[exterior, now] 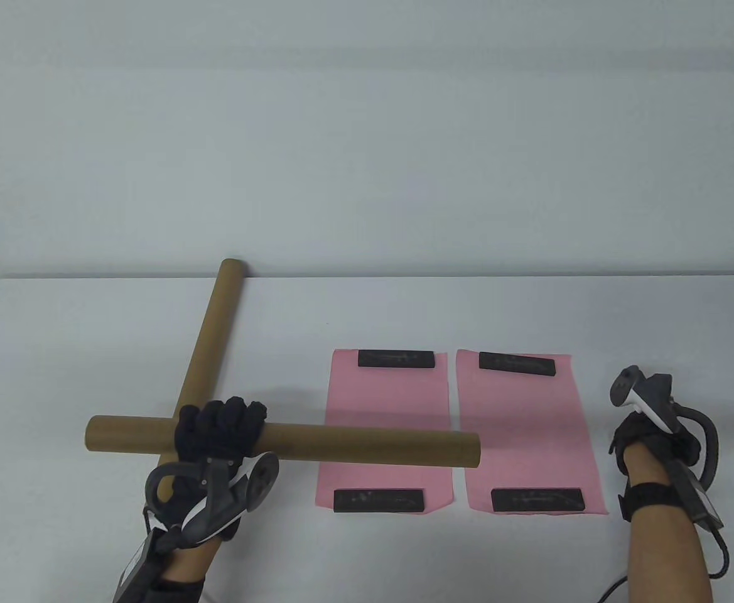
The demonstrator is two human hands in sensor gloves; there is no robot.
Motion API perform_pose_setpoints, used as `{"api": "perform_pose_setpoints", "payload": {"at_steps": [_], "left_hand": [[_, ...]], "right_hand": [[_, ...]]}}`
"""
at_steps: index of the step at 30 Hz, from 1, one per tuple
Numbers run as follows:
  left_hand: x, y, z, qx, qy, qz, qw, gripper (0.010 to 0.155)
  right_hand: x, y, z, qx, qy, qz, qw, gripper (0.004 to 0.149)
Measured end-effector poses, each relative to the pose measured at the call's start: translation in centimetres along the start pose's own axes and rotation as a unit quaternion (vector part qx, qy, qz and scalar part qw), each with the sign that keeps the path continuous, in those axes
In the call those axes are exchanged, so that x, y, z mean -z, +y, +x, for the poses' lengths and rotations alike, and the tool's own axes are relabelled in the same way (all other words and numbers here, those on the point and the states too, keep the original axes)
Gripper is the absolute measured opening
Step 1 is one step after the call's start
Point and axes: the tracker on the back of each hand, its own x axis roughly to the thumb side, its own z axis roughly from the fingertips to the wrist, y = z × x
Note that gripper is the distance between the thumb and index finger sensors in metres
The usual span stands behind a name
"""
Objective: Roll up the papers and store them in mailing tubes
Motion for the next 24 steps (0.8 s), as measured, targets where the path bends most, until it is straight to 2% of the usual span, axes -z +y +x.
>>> {"api": "perform_pose_setpoints", "payload": {"at_steps": [7,18,21,24], "left_hand": [[0.0,0.1,-0.3,0.003,0.002,0.000,1.000,0.075],[0.0,0.0,-0.2,0.008,-0.003,-0.004,1.000,0.075],[0.1,-0.1,-0.2,0.002,-0.002,-0.008,1.000,0.075],[0.2,-0.4,-0.1,0.002,-0.003,-0.016,1.000,0.075]], "right_hand": [[0.5,0.3,1.3,-0.032,0.010,-0.018,0.999,0.042],[0.3,0.1,1.3,-0.040,0.018,-0.035,0.998,0.044],[-1.5,-1.1,1.5,-0.012,-0.028,-0.078,0.997,0.044],[-6.0,-3.3,2.5,0.072,-0.120,-0.158,0.977,0.048]]}}
